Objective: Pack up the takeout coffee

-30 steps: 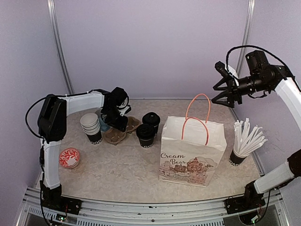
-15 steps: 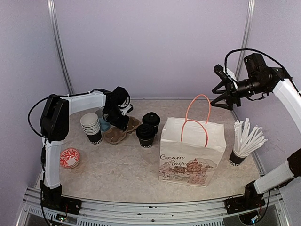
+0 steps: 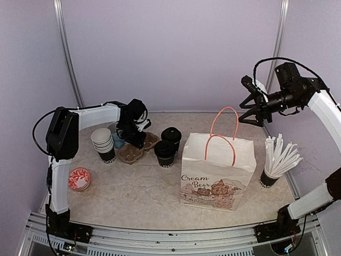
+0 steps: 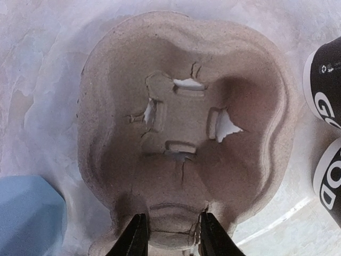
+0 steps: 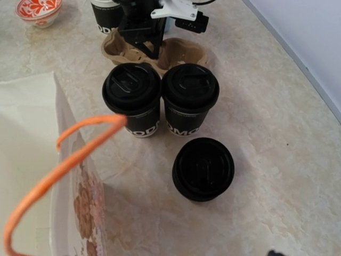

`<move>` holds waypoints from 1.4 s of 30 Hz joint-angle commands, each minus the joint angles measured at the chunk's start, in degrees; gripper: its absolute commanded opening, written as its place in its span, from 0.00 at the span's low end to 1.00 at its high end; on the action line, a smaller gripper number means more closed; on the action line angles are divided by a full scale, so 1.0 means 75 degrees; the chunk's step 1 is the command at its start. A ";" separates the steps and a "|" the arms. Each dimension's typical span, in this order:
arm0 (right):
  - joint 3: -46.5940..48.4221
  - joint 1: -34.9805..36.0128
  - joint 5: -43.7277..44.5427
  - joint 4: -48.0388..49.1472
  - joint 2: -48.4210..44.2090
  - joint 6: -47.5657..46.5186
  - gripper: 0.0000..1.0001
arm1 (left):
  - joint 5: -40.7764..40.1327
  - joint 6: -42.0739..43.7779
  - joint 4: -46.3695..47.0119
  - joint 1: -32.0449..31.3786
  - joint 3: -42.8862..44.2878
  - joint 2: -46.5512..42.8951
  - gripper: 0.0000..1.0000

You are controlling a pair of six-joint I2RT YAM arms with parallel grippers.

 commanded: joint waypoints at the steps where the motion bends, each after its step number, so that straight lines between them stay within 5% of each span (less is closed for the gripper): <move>1: -0.0071 -0.0083 -0.0141 0.0065 -0.0018 -0.0008 0.77 | 0.0302 0.0127 -0.0130 -0.0008 0.0077 0.0173 0.33; 9: -0.0149 -0.0080 -0.0162 0.0080 -0.0043 0.0008 0.77 | 0.0194 0.0059 -0.0150 -0.0008 -0.0017 0.0115 0.38; 23: -0.0123 -0.0075 -0.0116 0.0077 -0.0114 0.0046 0.76 | 0.0316 -0.0141 -0.0374 -0.0028 0.0029 -0.0215 0.25; 35: -0.0052 -0.0087 -0.0198 0.0001 -0.0246 0.0196 0.77 | 0.0194 -0.0737 -0.0774 -0.0517 0.0272 -0.2672 0.23; 42: -0.0145 -0.0087 -0.0434 -0.0365 -0.0324 0.0074 0.77 | 0.0291 -0.0170 0.0014 -0.1862 0.1025 -0.4226 0.21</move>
